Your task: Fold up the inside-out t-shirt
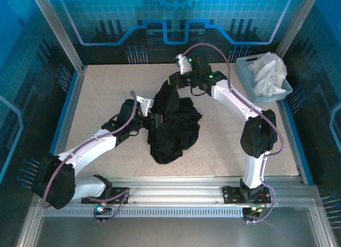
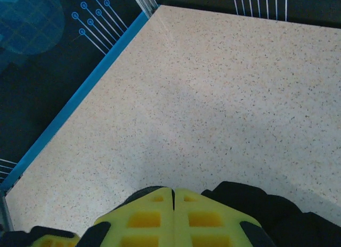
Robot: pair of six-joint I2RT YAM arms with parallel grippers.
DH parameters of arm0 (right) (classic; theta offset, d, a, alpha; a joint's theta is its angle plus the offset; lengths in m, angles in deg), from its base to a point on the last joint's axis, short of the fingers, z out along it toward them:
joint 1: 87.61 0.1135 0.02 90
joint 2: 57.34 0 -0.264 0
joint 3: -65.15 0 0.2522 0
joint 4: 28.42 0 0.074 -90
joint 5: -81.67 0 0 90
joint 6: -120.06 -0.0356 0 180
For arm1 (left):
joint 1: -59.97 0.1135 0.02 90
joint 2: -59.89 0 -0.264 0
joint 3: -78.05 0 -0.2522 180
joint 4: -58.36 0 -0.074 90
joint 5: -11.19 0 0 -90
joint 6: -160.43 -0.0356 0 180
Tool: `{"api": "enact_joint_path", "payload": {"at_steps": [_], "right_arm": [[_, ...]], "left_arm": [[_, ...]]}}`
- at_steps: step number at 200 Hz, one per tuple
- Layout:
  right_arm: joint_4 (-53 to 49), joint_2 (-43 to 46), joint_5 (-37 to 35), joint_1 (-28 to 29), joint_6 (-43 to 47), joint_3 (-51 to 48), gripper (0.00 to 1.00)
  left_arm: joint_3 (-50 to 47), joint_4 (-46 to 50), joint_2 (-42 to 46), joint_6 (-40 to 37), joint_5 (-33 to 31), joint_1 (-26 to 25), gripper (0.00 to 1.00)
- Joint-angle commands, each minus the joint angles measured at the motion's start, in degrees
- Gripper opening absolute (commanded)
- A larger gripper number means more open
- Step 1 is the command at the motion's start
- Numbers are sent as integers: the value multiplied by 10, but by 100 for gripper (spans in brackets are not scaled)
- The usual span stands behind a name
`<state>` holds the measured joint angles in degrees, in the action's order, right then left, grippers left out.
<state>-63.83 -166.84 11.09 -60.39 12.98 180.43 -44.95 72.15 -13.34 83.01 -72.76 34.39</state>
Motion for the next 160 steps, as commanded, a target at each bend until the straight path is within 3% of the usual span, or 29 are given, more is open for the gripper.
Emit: {"api": "enact_joint_path", "payload": {"at_steps": [1, 35, 112, 160], "right_arm": [[-37, -25, 26, -14, 12, 31, 0], [-40, -35, 32, -16, 14, 45, 0], [-35, -39, 42, -16, 9, 53, 0], [-39, -38, 43, -15, 12, 63, 0]], "left_arm": [[19, -24, -29, -20, 13, 7, 50], [36, -28, -58, -32, 43, 8, 55], [105, -7, -129, -51, 35, 8, 57], [124, 4, -152, -54, 39, 7, 64]]}}
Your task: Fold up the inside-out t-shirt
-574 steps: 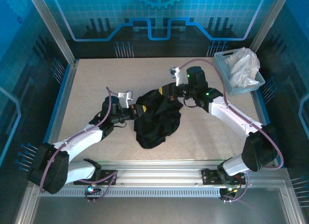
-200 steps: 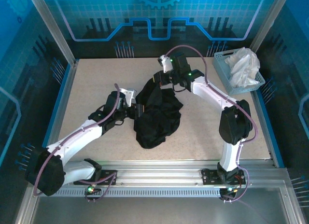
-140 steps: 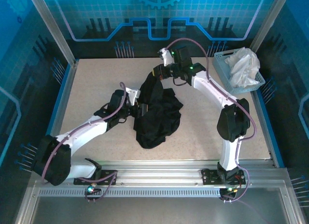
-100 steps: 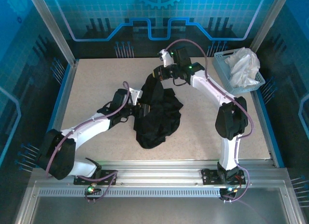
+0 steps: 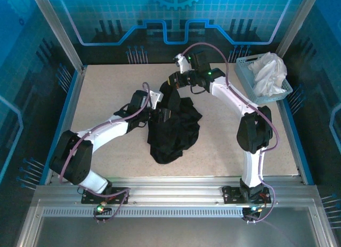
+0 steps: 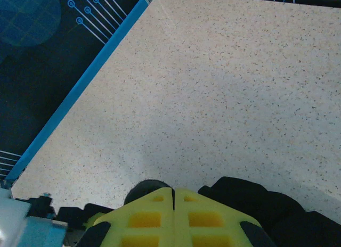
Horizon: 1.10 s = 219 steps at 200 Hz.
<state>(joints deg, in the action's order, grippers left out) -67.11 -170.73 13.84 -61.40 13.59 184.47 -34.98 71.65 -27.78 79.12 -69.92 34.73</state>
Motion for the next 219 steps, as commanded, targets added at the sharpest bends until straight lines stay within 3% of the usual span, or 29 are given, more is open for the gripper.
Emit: {"api": "enact_joint_path", "payload": {"at_steps": [1, 38, 117, 219], "right_arm": [[-6, 1, 15, -5, 6, 23, 0], [-5, -3, 18, -4, 4, 28, 0], [-10, -3, 15, -2, 7, 38, 0], [-17, -12, 10, 0, 10, 45, 0]], "left_arm": [[24, 9, -8, -15, 11, 4, 64], [30, 17, -15, -16, -12, 4, 66], [41, 46, -12, -27, -52, 4, 40], [23, 46, 41, -18, -38, 5, 13]]}}
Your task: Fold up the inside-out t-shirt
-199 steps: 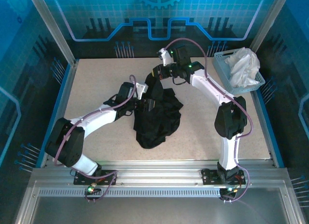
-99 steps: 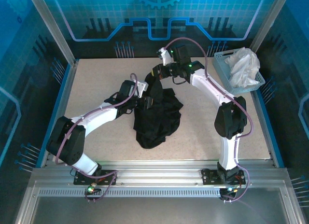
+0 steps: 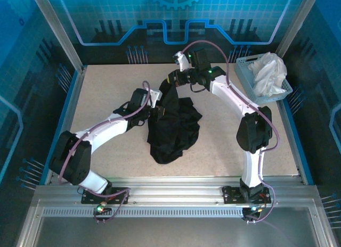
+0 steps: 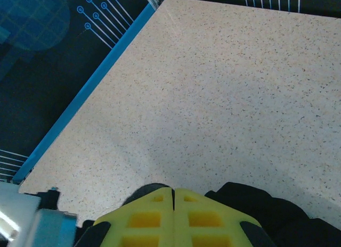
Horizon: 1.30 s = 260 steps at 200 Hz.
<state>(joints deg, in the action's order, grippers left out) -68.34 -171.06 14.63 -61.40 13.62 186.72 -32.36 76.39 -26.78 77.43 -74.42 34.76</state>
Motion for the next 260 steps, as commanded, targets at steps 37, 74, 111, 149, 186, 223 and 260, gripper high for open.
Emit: {"api": "enact_joint_path", "payload": {"at_steps": [37, 74, 111, 149, 186, 223, 260], "right_arm": [[-6, -8, 2, 7, 11, 19, 0], [-6, -7, 2, 9, 11, 20, 0], [-8, -3, 1, 10, 12, 23, 0], [-8, 0, 0, 10, 14, 20, 0], [-5, 0, -3, 11, 13, 13, 0], [1, 3, -2, 17, 11, 4, 0], [12, 16, -5, 38, 12, -16, 2]], "left_arm": [[-14, -2, 50, 6, 9, 11, 12], [-20, 0, 47, 9, 19, 23, 20], [-20, -4, 28, 14, 33, 34, 23], [-18, -7, 14, 18, 37, 38, 20], [-22, -7, 28, 23, 42, 38, 13], [-46, -14, 88, 43, 34, 39, 2], [-66, 7, 140, 64, 12, 45, 0]]}}
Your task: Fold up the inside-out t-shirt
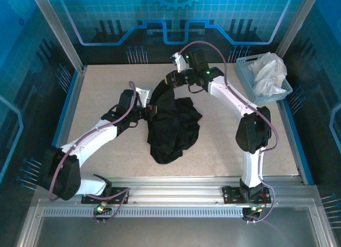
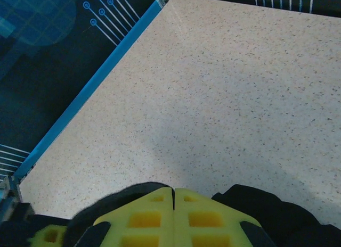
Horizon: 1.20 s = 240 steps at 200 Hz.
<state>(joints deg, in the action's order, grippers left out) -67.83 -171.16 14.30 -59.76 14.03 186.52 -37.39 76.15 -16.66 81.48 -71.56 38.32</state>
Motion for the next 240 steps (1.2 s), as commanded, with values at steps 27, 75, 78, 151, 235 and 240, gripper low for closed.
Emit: {"api": "enact_joint_path", "payload": {"at_steps": [27, 75, 78, 151, 235, 240], "right_arm": [[5, 43, 5, 47, 28, -42, 12], [-9, 168, -100, 20, 60, -208, 43], [-9, 175, -111, 14, 59, -220, 44], [-64, 66, -241, -15, 132, -230, 70], [-85, 74, -261, -29, 150, -144, 0], [-73, 103, -250, -40, 143, -152, 0]], "left_arm": [[-35, 33, 81, 61, -50, 27, 0], [-79, 47, 174, 145, -35, 83, 0], [-82, 47, 178, 148, -32, 86, 0], [-79, 25, 195, 216, 25, 137, 0], [8, 59, 207, 258, 14, 180, 0], [22, 58, 207, 267, 16, 188, 0]]}}
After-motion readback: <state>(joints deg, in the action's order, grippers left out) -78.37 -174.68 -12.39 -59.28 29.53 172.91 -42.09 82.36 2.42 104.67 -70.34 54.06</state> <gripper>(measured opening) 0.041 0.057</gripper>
